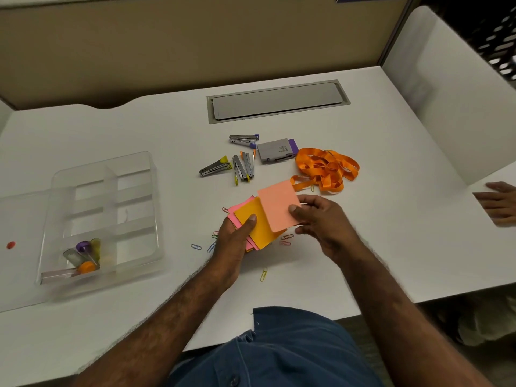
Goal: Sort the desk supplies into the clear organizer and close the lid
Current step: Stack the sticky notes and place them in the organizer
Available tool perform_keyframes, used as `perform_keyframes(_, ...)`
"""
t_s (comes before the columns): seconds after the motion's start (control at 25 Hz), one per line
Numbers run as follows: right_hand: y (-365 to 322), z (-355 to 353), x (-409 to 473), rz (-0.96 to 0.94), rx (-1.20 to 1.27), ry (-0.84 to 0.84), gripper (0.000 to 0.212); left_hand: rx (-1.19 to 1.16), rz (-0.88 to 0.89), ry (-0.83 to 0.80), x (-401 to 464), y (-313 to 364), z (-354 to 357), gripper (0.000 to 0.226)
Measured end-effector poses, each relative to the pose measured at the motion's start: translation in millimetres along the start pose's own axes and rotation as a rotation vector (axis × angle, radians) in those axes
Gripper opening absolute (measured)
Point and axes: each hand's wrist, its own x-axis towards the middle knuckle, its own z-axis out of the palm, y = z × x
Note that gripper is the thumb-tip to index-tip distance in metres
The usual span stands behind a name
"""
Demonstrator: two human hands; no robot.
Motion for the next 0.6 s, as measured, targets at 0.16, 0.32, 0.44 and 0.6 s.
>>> perform_keyframes(0.16, 9.4, 38.1, -6.7, -0.092, -0.284, 0.064, 0.029, -0.031, 0.012, 0.035, -8.0, 7.8, -1.4, 0.044)
perform_keyframes(0.32, 17.6, 66.9, -16.0, -0.196, -0.524, 0.04, 0.043, -0.076, 0.006, 0.066, -15.8, 13.4, -10.2, 0.056)
perform_keyframes(0.44, 22.3, 92.8, -26.1, -0.216, -0.652, -0.097, 0.059, -0.065, 0.002, 0.114, -21.9, 15.7, -21.2, 0.067)
perform_keyframes(0.6, 25.6, 133.8, -41.4, -0.212, -0.755, -0.214, 0.069, -0.18, 0.026, 0.153, -26.7, 19.9, -51.9, 0.061)
